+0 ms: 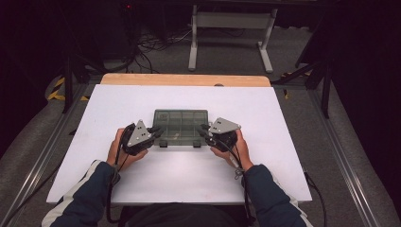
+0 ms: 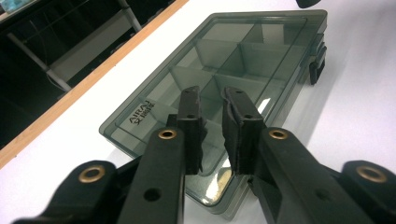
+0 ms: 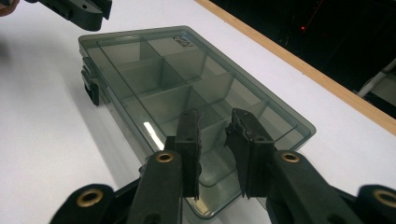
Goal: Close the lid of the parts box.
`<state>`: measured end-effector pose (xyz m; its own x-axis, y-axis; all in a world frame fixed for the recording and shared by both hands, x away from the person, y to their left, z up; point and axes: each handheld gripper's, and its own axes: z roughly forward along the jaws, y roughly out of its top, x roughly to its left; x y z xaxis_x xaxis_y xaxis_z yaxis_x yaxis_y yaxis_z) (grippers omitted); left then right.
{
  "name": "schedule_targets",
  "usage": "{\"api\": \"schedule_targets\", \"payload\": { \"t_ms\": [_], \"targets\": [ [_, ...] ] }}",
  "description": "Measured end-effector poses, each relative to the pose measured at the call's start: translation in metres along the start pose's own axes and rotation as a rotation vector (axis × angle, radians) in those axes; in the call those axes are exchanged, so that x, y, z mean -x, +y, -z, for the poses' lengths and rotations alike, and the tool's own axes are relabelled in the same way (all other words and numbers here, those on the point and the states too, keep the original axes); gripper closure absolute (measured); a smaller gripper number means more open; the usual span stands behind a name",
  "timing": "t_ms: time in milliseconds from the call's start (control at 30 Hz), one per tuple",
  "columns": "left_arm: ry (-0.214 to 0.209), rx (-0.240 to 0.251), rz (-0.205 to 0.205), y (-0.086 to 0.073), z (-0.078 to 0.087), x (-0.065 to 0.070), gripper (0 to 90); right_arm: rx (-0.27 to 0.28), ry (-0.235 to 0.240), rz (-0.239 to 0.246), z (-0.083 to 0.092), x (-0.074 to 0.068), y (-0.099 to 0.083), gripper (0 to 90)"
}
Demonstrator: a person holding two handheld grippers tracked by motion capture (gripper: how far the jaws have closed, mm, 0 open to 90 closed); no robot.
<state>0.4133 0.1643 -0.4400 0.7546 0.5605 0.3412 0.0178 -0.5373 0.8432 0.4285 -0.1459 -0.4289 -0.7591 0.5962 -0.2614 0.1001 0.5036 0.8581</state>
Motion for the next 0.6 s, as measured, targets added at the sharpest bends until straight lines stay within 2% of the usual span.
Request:
{"api": "schedule_targets", "payload": {
  "t_ms": [467,600],
  "targets": [
    [0.000,0.030,0.003,0.0033,0.0042,0.0008,66.1,0.026,-0.002,-0.033,0.0022,0.0022,0.0008,54.0],
    [-0.002,0.035,0.005,0.0037,0.0050,0.0007,62.4,0.036,-0.005,-0.037,0.0028,0.0023,0.0011,46.3]
  ]
}}
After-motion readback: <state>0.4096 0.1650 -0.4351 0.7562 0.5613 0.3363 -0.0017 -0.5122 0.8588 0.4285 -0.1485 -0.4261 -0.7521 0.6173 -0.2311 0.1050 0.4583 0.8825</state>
